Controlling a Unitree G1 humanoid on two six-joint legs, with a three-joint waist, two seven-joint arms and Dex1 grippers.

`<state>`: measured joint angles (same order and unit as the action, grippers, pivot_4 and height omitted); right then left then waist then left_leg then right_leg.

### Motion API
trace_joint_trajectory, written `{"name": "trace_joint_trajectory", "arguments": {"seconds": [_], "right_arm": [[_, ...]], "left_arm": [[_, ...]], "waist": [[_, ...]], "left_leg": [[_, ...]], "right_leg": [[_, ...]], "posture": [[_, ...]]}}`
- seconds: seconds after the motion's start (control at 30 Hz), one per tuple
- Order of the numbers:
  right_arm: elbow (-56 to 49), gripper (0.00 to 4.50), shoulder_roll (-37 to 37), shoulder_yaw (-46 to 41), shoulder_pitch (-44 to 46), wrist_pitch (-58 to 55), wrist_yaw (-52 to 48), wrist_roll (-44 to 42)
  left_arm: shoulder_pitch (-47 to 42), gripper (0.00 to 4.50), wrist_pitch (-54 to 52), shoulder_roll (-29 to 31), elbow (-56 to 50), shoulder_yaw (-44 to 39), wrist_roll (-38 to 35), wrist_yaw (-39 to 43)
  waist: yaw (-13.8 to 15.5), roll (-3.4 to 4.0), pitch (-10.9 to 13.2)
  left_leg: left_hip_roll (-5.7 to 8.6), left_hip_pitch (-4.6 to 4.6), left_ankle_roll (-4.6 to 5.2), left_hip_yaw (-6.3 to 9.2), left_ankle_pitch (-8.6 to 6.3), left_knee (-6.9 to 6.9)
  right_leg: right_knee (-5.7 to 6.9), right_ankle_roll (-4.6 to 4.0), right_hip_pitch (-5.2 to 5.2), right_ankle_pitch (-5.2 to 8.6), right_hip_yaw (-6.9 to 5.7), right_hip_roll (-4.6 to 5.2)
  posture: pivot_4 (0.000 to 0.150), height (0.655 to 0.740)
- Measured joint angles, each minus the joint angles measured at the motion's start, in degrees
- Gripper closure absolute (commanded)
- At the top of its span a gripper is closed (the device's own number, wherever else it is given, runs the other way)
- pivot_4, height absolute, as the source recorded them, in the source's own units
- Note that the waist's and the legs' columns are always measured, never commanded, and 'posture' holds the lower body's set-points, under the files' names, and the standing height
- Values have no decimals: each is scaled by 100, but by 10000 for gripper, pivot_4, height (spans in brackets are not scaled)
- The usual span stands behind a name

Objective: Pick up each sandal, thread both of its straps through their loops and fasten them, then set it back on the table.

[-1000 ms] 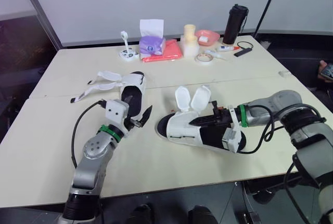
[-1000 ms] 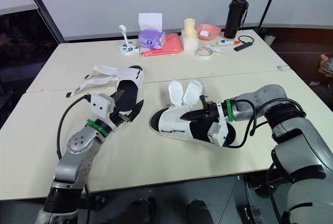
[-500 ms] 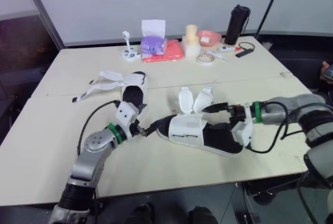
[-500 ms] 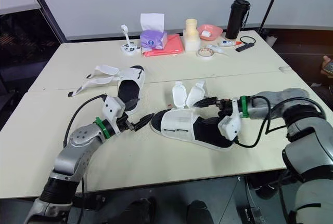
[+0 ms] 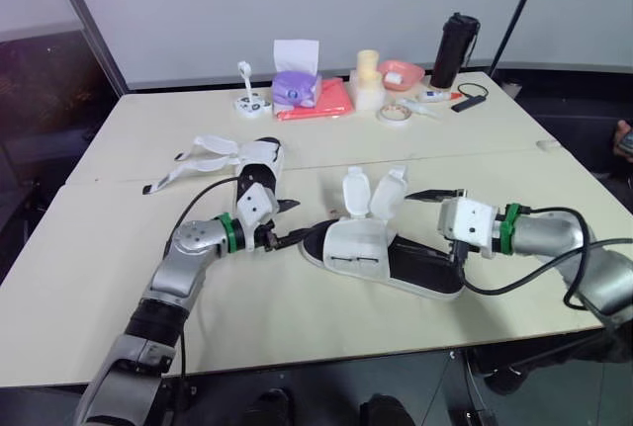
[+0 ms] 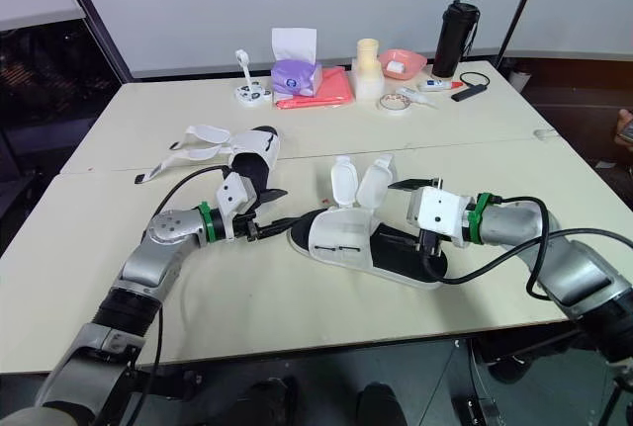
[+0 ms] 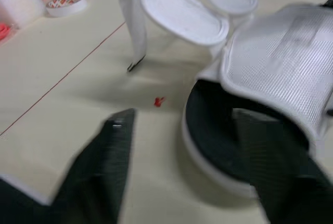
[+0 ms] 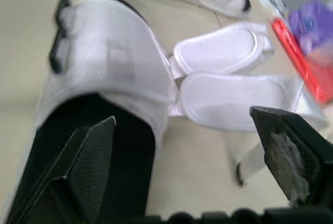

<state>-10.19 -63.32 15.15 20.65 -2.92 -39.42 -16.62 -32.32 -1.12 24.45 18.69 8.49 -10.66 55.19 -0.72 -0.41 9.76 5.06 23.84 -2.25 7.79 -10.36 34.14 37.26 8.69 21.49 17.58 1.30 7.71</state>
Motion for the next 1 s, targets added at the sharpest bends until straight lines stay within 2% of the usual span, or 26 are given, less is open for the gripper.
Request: {"name": "trace_joint_trajectory", "arguments": {"seconds": [0.1, 0.33, 0.57, 0.87, 1.0], "right_arm": [[-384, 0, 192, -390, -229, -744, 166, -2], [-989, 0, 394, -945, -791, -2441, 391, 2], [-1364, 0, 821, -1246, -879, -3718, 587, -55], [-937, 0, 1697, -983, -369, -4006, 834, 273], [-525, 0, 2026, -892, -14, -3946, 961, 512]], "left_arm": [[-213, 44611, 269, 32, 510, 50, 120, 250], [-687, 44611, 480, -246, 1324, 198, 171, 721], [-1016, 44611, 545, -561, 1709, 370, 275, 1080], [-1088, 44611, 529, -688, 1864, 555, 510, 1387], [-1011, 44611, 235, -685, 1471, 651, 501, 1691]], "waist": [[23, -3, 1], [21, -12, 6], [-12, -18, 10], [-8, -21, 11], [-12, -21, 12]], "left_leg": [[1, 10, 0, 5, 0, 6], [3, 26, 0, 13, 1, 13], [2, 29, 1, 7, 1, 12], [4, 30, 0, 7, 2, 17], [4, 31, 0, 9, 2, 16]], "right_leg": [[-1, 1, 1, 0, -8, 0], [-1, 2, 6, -1, -25, 0], [1, 2, 9, -1, -32, -2], [5, 4, 7, -2, -36, -2], [6, 4, 9, -2, -36, -2]], "posture": [[1500, 7400], [1500, 7400], [1500, 7400], [1500, 7400], [1500, 7400]]}}
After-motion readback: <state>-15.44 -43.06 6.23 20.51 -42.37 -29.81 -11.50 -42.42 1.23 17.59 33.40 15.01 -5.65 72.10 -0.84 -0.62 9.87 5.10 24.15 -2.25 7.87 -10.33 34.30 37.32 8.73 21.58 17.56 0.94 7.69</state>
